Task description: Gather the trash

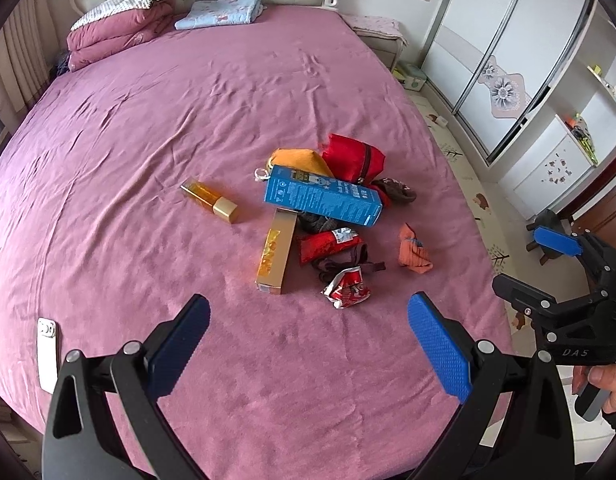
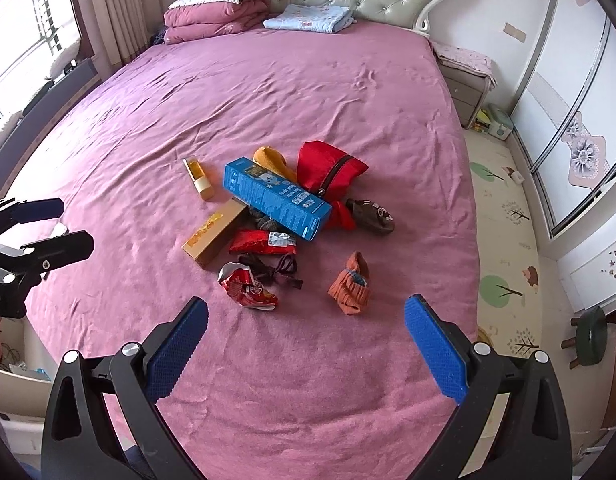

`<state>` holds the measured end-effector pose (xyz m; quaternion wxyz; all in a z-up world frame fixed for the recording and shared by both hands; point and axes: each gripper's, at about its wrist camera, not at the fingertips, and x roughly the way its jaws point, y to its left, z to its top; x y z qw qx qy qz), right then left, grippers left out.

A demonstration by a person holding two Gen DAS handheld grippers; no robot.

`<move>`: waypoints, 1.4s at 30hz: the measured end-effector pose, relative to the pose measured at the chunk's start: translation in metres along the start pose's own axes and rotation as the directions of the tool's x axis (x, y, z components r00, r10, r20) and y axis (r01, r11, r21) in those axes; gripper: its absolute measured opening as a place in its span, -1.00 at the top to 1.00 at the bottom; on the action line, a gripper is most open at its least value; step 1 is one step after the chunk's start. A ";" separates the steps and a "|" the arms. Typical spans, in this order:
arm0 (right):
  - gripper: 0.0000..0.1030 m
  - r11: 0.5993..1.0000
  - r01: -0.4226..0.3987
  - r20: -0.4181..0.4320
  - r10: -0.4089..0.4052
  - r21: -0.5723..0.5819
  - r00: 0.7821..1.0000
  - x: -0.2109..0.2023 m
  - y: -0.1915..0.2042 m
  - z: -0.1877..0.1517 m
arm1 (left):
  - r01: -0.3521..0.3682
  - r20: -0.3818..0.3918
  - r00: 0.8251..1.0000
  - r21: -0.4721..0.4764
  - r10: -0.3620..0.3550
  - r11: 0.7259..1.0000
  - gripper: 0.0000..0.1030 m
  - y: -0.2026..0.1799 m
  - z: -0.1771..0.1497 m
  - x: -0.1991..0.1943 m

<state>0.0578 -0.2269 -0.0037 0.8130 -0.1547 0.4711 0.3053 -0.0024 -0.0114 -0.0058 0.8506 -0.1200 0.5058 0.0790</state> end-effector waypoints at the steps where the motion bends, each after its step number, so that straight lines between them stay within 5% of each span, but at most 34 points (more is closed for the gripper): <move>1: -0.83 1.000 -0.002 -0.002 0.002 -0.003 1.000 0.001 0.000 0.000 | -0.002 -0.002 1.000 0.000 0.002 1.000 -0.92 0.000 0.000 0.000; 42: -0.83 0.998 -0.055 -0.055 0.055 -0.002 0.997 0.028 0.010 0.004 | 0.021 -0.082 0.996 0.004 -0.021 1.000 -0.92 0.002 0.012 0.033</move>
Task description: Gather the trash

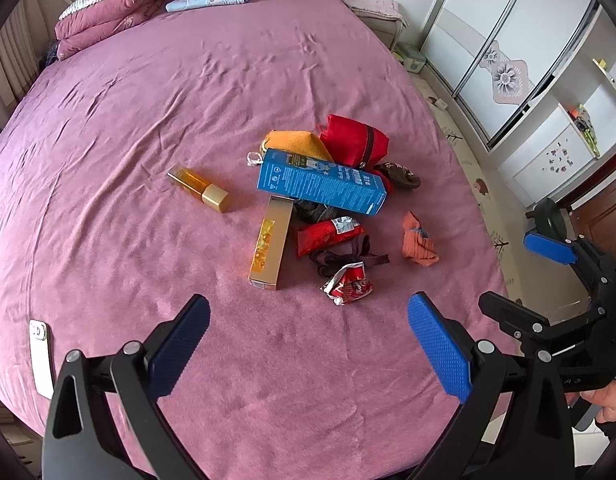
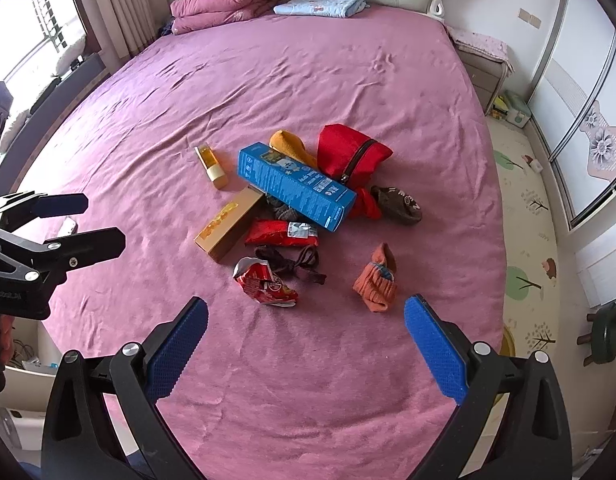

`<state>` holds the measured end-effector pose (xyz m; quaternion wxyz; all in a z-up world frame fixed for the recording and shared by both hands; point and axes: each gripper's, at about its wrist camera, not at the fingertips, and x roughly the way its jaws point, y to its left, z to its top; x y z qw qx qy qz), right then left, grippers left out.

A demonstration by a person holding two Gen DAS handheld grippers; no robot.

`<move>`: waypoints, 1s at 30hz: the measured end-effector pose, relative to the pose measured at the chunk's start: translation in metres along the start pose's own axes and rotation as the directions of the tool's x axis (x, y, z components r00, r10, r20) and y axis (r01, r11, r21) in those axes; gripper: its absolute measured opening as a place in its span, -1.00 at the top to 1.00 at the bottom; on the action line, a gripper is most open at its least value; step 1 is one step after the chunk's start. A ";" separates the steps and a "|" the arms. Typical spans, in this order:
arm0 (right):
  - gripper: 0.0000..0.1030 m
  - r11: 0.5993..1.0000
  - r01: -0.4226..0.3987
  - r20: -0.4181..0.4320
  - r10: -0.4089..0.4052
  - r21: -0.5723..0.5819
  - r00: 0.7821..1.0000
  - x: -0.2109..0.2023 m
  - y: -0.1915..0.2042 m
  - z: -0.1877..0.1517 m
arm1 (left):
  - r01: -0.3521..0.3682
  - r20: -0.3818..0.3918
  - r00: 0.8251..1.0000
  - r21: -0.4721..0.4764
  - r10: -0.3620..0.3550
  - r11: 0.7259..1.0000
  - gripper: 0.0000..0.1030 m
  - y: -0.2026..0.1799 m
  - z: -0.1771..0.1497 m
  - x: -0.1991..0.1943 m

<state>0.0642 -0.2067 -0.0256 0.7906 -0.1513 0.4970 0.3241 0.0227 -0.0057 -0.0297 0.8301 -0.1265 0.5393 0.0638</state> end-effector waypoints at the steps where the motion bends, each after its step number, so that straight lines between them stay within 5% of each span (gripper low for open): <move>1: -0.83 1.000 -0.001 -0.003 0.001 0.001 1.000 0.002 0.001 0.000 | -0.001 -0.003 1.000 0.000 0.001 1.000 -0.92 0.001 0.001 0.002; 30: -0.83 0.997 -0.071 -0.140 0.073 0.018 0.987 0.093 0.007 0.001 | 0.000 -0.176 0.984 -0.032 -0.005 0.999 -0.92 0.030 0.020 0.117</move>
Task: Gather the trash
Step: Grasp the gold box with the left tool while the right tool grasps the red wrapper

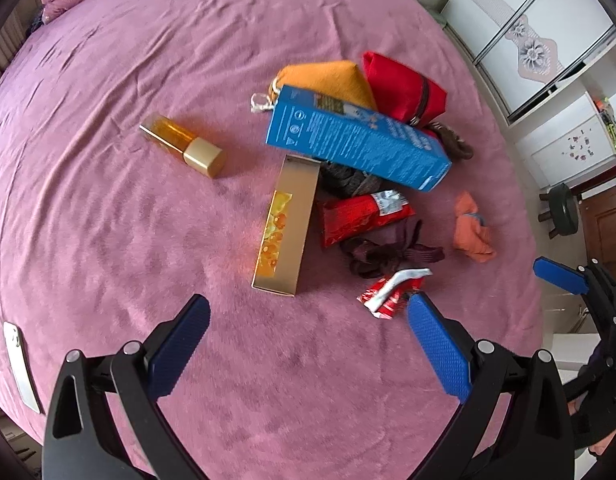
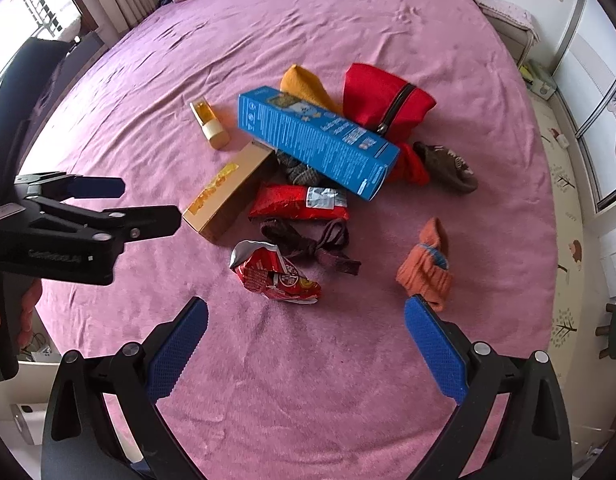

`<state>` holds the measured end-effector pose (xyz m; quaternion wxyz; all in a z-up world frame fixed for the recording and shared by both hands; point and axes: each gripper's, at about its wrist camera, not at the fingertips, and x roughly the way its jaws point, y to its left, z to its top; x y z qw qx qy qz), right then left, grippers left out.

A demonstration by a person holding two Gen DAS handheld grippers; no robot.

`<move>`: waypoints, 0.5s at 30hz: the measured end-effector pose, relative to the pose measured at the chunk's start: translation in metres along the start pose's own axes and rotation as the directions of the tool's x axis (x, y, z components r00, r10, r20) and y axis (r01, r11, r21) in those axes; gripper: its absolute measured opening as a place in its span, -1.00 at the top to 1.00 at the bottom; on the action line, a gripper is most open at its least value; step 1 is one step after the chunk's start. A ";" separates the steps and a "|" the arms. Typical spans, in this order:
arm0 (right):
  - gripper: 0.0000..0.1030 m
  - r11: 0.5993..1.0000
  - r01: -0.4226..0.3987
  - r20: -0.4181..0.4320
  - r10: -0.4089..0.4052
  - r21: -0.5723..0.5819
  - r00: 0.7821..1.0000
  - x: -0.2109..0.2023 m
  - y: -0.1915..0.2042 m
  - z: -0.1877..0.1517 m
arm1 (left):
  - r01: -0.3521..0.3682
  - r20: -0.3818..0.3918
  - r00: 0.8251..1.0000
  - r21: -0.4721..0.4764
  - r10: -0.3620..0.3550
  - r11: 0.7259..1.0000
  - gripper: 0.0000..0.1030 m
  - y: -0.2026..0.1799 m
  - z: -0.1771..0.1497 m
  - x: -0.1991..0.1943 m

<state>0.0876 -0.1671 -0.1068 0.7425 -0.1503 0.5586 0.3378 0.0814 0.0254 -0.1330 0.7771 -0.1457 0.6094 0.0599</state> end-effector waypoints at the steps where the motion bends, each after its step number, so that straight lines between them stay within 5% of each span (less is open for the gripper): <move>1: -0.83 1.000 0.000 -0.005 0.000 0.000 1.000 0.004 0.000 0.001 | 0.000 -0.005 1.000 0.003 0.000 1.000 -0.92 0.001 0.002 0.005; 15: -0.83 0.999 -0.024 -0.052 0.026 0.028 0.998 0.041 0.002 -0.001 | -0.020 -0.124 0.992 0.021 0.023 1.000 -0.91 0.017 0.017 0.081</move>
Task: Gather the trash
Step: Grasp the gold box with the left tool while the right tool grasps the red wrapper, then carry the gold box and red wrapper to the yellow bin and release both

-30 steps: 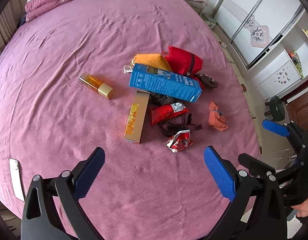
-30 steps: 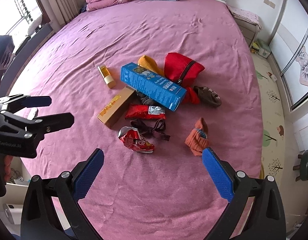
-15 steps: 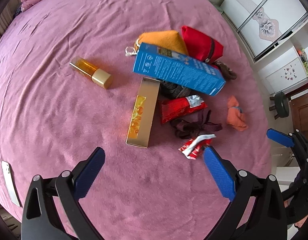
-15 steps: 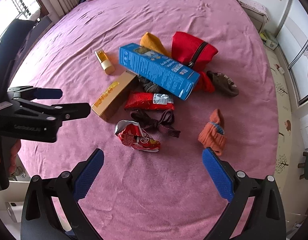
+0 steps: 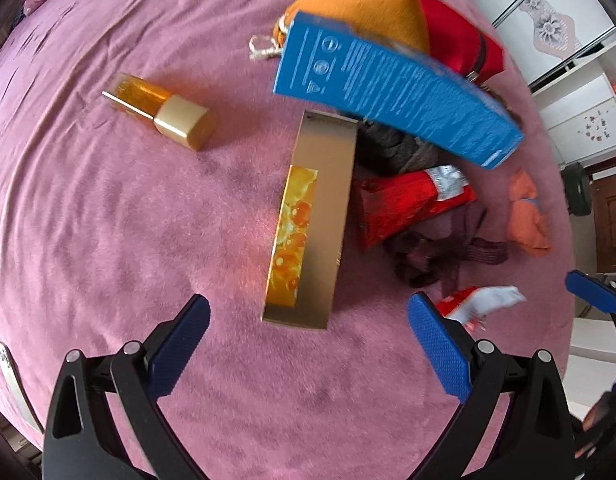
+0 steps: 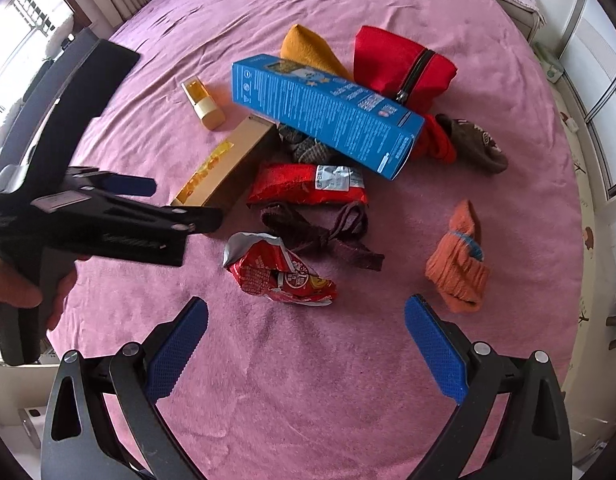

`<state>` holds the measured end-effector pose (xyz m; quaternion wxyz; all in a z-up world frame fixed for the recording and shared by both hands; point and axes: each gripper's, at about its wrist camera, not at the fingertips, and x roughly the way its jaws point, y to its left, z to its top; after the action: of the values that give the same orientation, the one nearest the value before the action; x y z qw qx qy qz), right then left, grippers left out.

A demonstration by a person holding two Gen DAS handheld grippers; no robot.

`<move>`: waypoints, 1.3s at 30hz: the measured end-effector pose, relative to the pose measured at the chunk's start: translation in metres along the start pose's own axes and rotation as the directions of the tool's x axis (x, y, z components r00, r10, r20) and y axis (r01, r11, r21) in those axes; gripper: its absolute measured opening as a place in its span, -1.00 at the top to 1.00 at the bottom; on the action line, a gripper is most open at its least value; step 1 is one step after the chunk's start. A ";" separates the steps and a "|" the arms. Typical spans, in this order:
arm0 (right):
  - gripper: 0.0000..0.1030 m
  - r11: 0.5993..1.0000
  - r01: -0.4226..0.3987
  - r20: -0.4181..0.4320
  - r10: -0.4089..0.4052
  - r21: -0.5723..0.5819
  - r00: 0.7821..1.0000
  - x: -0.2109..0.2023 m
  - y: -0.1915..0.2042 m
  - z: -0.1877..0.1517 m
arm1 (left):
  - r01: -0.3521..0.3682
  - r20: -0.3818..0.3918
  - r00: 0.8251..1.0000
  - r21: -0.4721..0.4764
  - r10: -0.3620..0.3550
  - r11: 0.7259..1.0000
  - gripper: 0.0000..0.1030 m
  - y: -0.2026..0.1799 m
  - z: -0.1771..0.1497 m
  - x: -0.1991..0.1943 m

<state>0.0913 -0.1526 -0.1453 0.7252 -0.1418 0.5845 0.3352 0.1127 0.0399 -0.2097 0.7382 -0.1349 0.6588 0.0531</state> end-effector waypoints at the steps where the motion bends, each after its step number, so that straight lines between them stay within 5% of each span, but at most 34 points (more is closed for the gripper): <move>1: -0.83 1.000 -0.002 -0.002 0.002 0.001 1.000 0.001 0.000 -0.001 | 0.000 -0.005 1.000 0.000 0.000 1.000 -0.90 0.000 0.002 0.004; 4: -0.83 1.000 -0.005 -0.009 0.005 0.006 1.000 0.005 0.000 -0.003 | 0.010 -0.024 1.000 -0.006 -0.010 1.000 -0.78 0.002 0.010 0.016; 8: -0.83 1.000 -0.024 -0.020 0.024 0.019 1.000 0.009 -0.001 -0.006 | -0.018 -0.097 0.995 -0.012 0.016 1.000 -0.05 0.004 0.020 0.036; 11: -0.83 0.999 -0.043 -0.018 0.043 0.015 0.999 0.011 0.001 -0.005 | -0.022 -0.119 0.993 -0.011 0.021 1.000 0.16 0.008 0.023 0.046; 22: -0.78 0.999 -0.029 -0.004 0.029 -0.024 1.000 0.033 0.013 0.013 | 0.055 -0.075 0.995 -0.051 -0.059 0.997 0.24 0.028 0.006 0.043; 25: -0.54 0.999 -0.034 -0.012 0.034 -0.017 0.999 0.039 0.013 0.015 | 0.074 -0.070 0.994 -0.073 -0.079 0.995 0.24 0.036 -0.008 0.036; 29: 0.07 0.999 -0.049 -0.027 0.049 -0.006 0.998 0.044 0.012 0.014 | 0.095 -0.055 0.993 -0.092 -0.100 0.991 0.24 0.045 -0.033 0.028; 39: 0.21 0.996 -0.092 0.006 0.092 0.021 0.996 0.009 0.008 0.000 | 0.132 -0.031 0.991 -0.017 -0.132 0.991 0.24 0.034 -0.084 -0.022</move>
<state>0.0869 -0.1434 -0.1517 0.7120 -0.1061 0.5921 0.3621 0.0206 0.0517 -0.2008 0.7284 -0.1845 0.6598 0.0069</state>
